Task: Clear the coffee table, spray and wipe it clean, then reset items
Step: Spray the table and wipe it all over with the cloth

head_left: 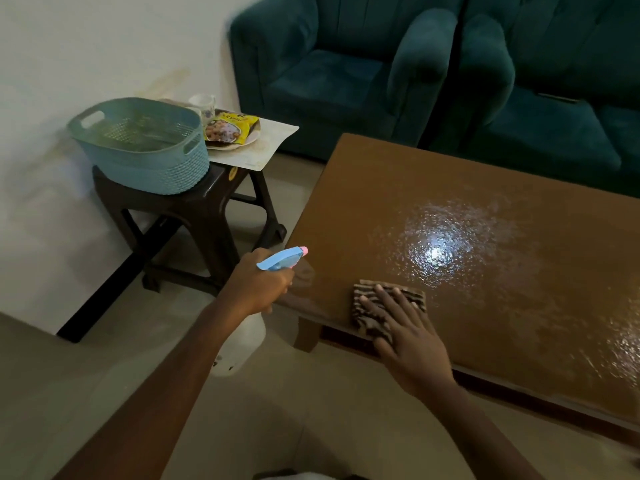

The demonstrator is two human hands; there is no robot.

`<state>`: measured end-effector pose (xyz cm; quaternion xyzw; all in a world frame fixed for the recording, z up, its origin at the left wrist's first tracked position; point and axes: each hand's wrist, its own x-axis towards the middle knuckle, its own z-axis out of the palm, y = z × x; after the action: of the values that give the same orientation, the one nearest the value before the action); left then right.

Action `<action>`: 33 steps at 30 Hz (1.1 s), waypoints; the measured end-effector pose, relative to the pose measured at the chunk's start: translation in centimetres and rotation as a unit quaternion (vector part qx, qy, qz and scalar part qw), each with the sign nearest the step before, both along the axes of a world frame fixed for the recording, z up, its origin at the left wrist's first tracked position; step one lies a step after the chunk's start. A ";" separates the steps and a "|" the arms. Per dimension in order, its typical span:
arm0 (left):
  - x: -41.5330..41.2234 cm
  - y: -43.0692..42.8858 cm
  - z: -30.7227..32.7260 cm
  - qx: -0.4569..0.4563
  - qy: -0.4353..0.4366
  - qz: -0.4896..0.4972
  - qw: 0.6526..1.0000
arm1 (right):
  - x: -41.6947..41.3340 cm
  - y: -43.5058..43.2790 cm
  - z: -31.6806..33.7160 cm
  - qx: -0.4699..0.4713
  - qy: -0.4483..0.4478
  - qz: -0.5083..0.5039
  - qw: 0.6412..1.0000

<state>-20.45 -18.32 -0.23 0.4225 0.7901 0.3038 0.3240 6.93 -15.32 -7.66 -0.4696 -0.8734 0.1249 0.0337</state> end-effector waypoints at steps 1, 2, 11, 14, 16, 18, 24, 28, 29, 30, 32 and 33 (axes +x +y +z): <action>-0.1 0.0 -0.1 -0.005 0.001 0.003 1.000 | 0.5 0.8 0.1 -0.007 0.004 -0.026 1.000; -0.3 -0.2 -0.2 -0.009 0.000 0.008 1.000 | 0.5 1.8 0.1 -0.012 0.006 -0.047 0.999; -2.8 -2.4 -2.0 -0.052 0.040 0.014 0.998 | -3.8 6.0 -0.1 -0.010 0.008 -0.090 0.996; -3.5 -3.1 -2.0 -0.058 0.042 0.027 0.997 | -6.0 7.3 -0.1 -0.016 -0.004 -0.083 0.996; -4.0 -3.5 -2.0 -0.042 0.036 0.038 0.998 | -8.6 8.2 -0.1 -0.022 -0.006 -0.072 0.997; -4.5 -3.7 -1.6 -0.019 0.026 0.049 0.998 | -11.8 8.6 0.1 -0.028 -0.001 -0.040 0.999; -5.3 -3.4 -0.2 0.035 0.004 0.077 0.996 | -15.8 4.2 0.3 -0.019 0.004 0.132 0.991; -5.6 -2.3 0.1 0.053 -0.009 0.087 0.995 | -10.5 2.5 0.1 -0.022 0.006 0.241 0.970; -5.7 -2.0 0.1 0.057 -0.011 0.089 0.994 | -9.0 2.7 0.1 -0.026 0.009 0.240 0.970; -5.9 -1.7 0.1 0.060 -0.011 0.088 0.994 | -7.5 3.1 0.1 -0.030 0.013 0.221 0.975; -6.0 -1.3 0.2 0.064 -0.009 0.087 0.994 | -5.6 4.7 0.5 -0.034 0.013 0.153 0.988; -6.1 -1.2 0.3 0.065 -0.006 0.087 0.994 | -5.3 5.7 0.6 -0.033 0.011 0.116 0.993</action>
<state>-26.52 -19.52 0.05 0.3701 0.8003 0.3845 0.2731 1.60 -9.62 -7.02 -0.3642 -0.9170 0.1622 0.0126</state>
